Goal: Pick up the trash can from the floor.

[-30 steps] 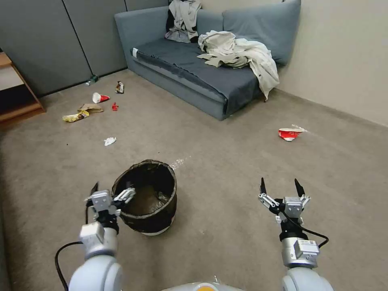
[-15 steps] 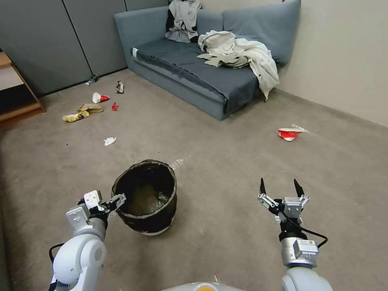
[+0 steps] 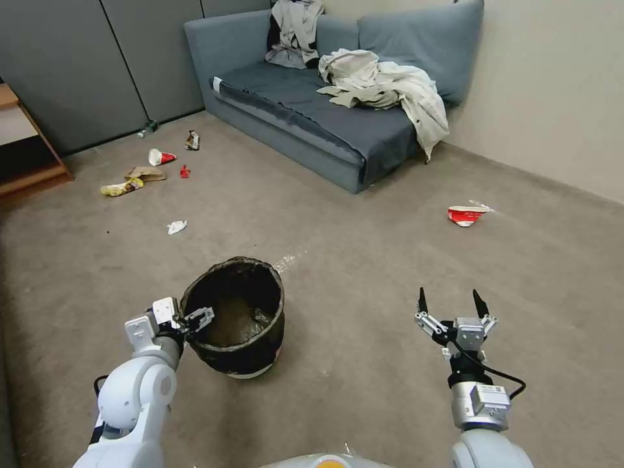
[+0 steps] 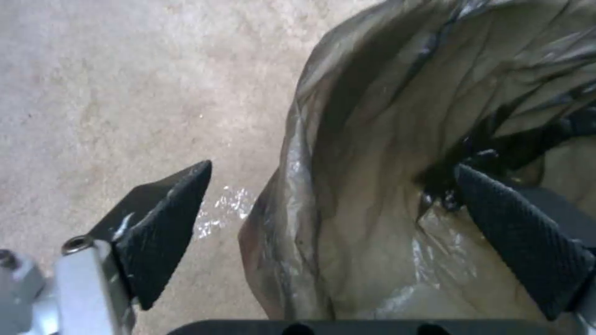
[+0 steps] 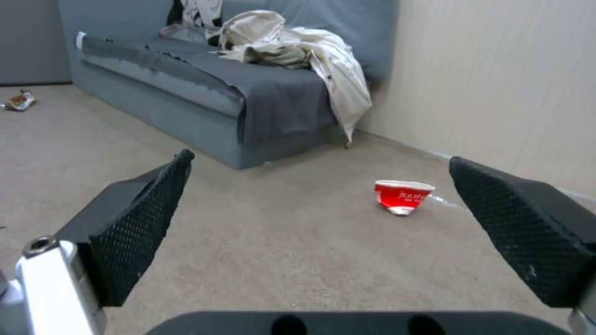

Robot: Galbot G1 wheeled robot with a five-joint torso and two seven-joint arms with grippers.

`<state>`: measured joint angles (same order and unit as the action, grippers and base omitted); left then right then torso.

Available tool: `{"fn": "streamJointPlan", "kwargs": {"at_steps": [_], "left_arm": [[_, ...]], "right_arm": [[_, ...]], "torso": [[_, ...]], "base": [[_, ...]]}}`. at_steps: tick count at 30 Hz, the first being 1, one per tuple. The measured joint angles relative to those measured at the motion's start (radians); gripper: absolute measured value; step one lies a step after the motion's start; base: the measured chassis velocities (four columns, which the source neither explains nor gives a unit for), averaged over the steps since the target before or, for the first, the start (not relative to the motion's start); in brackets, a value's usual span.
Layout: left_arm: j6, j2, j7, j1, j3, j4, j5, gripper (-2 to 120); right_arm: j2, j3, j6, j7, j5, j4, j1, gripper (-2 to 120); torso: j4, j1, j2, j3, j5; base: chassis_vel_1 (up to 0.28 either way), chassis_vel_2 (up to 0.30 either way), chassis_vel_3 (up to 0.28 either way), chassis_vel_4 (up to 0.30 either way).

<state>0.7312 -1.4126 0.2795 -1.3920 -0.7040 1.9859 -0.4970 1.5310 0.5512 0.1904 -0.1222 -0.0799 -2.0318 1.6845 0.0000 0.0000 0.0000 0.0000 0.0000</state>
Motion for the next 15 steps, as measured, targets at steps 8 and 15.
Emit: {"fn": "streamJointPlan", "kwargs": {"at_steps": [8, 15], "left_arm": [[0.009, -0.003, 0.005, 0.022, 0.004, -0.052, 0.004, 83], [0.005, -0.011, -0.009, 0.012, 0.007, -0.059, 0.029, 60]], "right_arm": [[-0.003, 0.003, 0.001, -0.001, 0.008, 0.005, -0.001, 100], [-0.003, 0.002, 0.003, -0.006, 0.009, 0.010, -0.004, 100]], "torso": [[0.0000, 0.000, 0.000, 0.000, -0.0002], [0.0002, 0.000, 0.000, 0.000, 0.0007]], "base": [[0.000, 0.000, 0.000, 0.000], [0.000, 0.000, 0.000, 0.000]]}}
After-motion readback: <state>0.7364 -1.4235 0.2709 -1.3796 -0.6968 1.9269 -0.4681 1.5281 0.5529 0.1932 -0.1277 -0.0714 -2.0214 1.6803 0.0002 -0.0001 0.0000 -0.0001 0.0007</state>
